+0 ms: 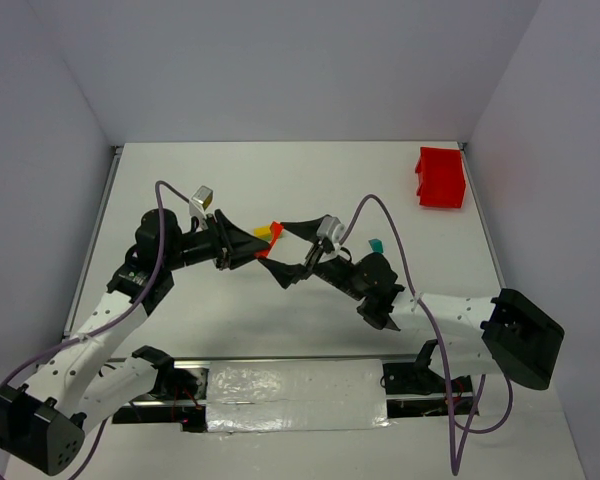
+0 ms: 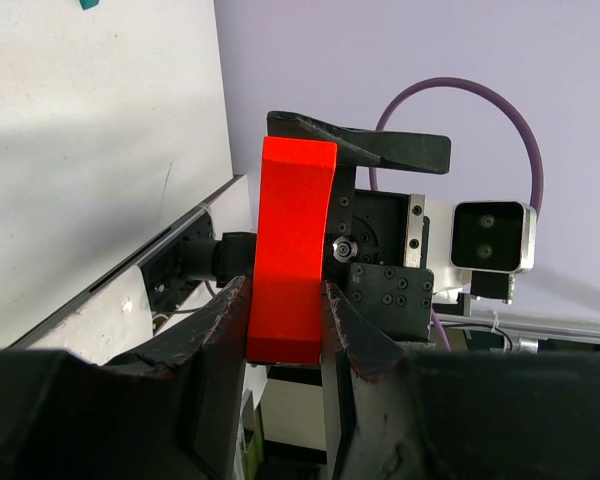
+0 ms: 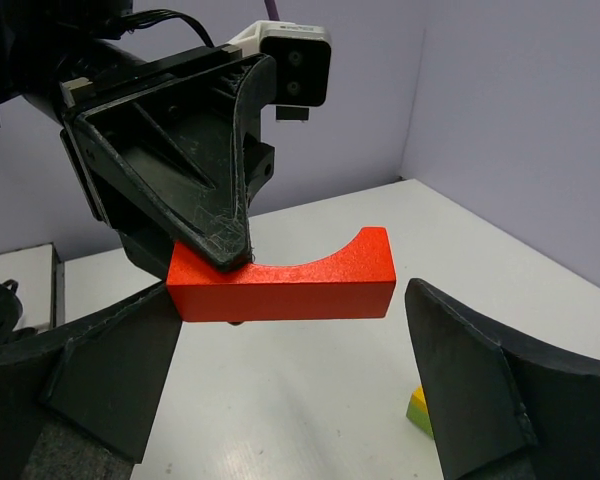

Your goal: Build the wood block tower

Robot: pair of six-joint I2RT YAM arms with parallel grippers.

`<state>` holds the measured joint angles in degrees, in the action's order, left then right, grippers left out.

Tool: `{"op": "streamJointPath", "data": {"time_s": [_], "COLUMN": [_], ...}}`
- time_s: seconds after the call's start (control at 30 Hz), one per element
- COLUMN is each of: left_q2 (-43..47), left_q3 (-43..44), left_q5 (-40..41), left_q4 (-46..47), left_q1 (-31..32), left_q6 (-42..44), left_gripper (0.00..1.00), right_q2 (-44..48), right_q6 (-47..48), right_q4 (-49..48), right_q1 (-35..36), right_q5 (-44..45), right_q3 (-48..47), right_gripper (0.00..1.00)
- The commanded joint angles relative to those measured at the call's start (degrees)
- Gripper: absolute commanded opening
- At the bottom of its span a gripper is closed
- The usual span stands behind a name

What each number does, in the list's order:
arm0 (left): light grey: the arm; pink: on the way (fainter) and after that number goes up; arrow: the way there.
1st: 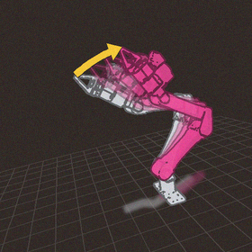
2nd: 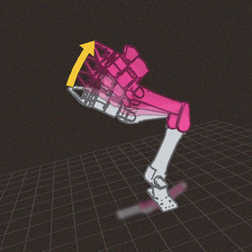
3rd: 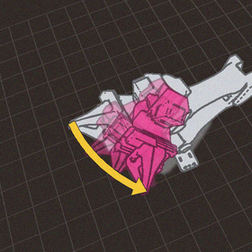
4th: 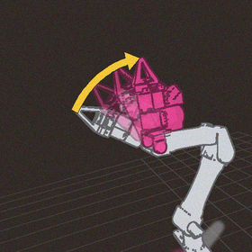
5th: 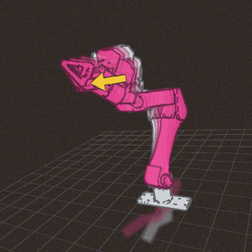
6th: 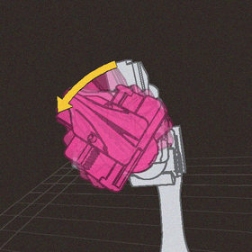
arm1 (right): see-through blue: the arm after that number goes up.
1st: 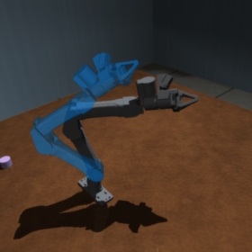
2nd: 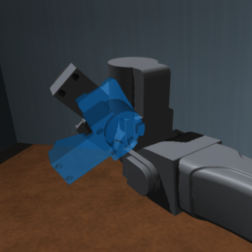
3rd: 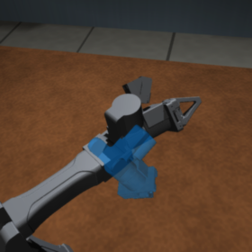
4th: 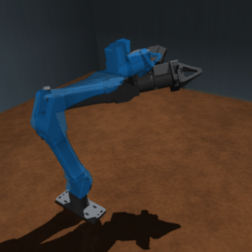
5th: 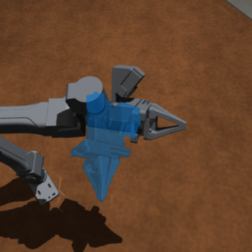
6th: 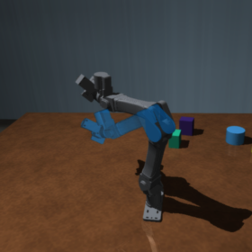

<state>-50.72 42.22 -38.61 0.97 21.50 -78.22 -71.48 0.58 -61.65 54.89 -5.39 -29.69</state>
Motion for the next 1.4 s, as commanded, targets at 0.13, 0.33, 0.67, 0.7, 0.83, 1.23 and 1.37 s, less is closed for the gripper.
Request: {"op": "streamJointPath", "data": {"time_s": [0.13,0.33,0.67,0.7,0.83,1.23,1.37], "left_q2": [1.3,1.8,1.7,1.5,1.5,1.8,-1.0], "left_q3": [-0.2,0.0,0.0,0.1,0.1,1.4,9.2], "left_q5": [-1.3,-2.2,-1.7,-1.7,-1.6,0.5,9.2], "left_q4": [1.8,0.8,1.0,1.2,1.8,-0.8,-15.7], "left_q1": [-0.2,-0.2,-0.3,-0.2,-0.3,-0.2,-0.6], "left_q6": [0.3,1.1,1.1,1.1,0.9,5.4,17.0], "left_gripper": [0.0,0.0,0.0,0.0,0.0,0.78,1.0], "right_q2": [0.1,0.3,0.2,0.2,0.6,1.6,2.5], "right_q6": [4.8,9.2,7.2,6.9,5.7,2.3,-2.9], "right_q4": [-5.0,-3.2,-1.4,-1.6,-3.0,10.1,34.6], "right_q1": [0.0,-0.3,-1.5,-1.5,-1.5,-1.5,-1.5], "right_q5": [1.4,-3.8,-5.3,-4.5,-2.9,-1.2,4.2], "right_q3": [-2.9,-3.7,-3.5,-3.1,-1.2,-8.3,-16.7], "right_gripper": [0.97,0.97,0.77,0.79,0.82,0.17,0.16]}}
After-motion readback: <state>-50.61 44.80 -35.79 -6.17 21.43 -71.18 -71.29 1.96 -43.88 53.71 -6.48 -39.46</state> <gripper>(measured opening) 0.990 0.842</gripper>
